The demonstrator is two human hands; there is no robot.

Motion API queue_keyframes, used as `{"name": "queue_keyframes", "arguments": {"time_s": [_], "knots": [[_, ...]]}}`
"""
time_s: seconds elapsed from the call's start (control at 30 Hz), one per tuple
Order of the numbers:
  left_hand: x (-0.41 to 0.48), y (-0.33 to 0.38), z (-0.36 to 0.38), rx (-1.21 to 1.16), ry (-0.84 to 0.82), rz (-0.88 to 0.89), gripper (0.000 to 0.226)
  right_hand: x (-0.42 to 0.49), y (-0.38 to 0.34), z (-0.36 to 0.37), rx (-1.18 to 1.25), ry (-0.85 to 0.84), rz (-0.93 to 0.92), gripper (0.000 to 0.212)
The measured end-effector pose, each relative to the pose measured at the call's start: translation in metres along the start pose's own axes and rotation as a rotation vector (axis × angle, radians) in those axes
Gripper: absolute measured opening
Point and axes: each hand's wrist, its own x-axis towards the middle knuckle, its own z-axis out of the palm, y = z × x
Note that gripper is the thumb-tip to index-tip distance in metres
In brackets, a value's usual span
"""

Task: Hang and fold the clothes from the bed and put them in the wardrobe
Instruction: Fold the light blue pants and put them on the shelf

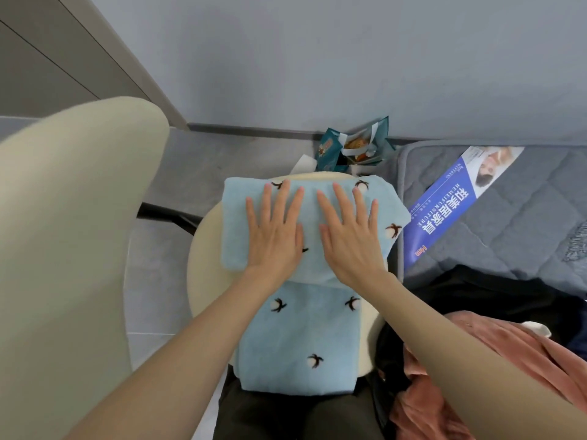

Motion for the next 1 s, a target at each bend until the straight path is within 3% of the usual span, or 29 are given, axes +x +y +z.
{"name": "queue_keyframes", "arguments": {"time_s": [0.07, 0.23, 0.4, 0.47, 0.57, 0.63, 0.73, 0.8, 0.93, 1.0], "knots": [[0.006, -0.007, 0.025, 0.019, -0.078, -0.114, 0.062, 0.005, 0.003, 0.023, -0.064, -0.094, 0.005, 0.057], [-0.012, -0.014, 0.073, -0.167, -0.089, -0.411, 0.066, 0.010, 0.031, 0.056, -0.087, -0.113, -0.068, 0.060], [-0.012, -0.008, 0.062, -0.197, -0.141, -0.401, 0.066, 0.012, 0.033, 0.050, -0.052, -0.174, -0.081, 0.061], [-0.004, -0.011, 0.041, -0.225, -0.113, -0.382, 0.055, 0.022, 0.031, 0.029, 0.028, -0.170, -0.064, 0.058], [0.023, -0.029, 0.007, -0.098, -0.042, -0.179, 0.032, 0.049, 0.032, -0.005, 0.076, -0.089, -0.107, 0.051], [0.048, -0.042, -0.011, -0.061, -0.159, -0.056, 0.042, 0.073, 0.034, -0.019, 0.024, -0.221, -0.135, 0.070], [0.084, -0.053, -0.025, 0.020, -0.534, -0.008, 0.085, 0.098, 0.040, -0.025, -0.061, -0.515, -0.089, 0.097], [0.099, -0.057, -0.024, 0.134, -0.696, 0.042, 0.099, 0.102, 0.043, -0.020, -0.073, -0.587, -0.079, 0.105], [0.106, -0.055, -0.016, 0.137, -0.822, 0.045, 0.107, 0.092, 0.041, -0.009, -0.156, -0.626, -0.074, 0.107], [0.096, -0.051, -0.013, 0.106, -0.805, 0.037, 0.096, 0.081, 0.037, -0.005, -0.173, -0.624, -0.080, 0.085]]}}
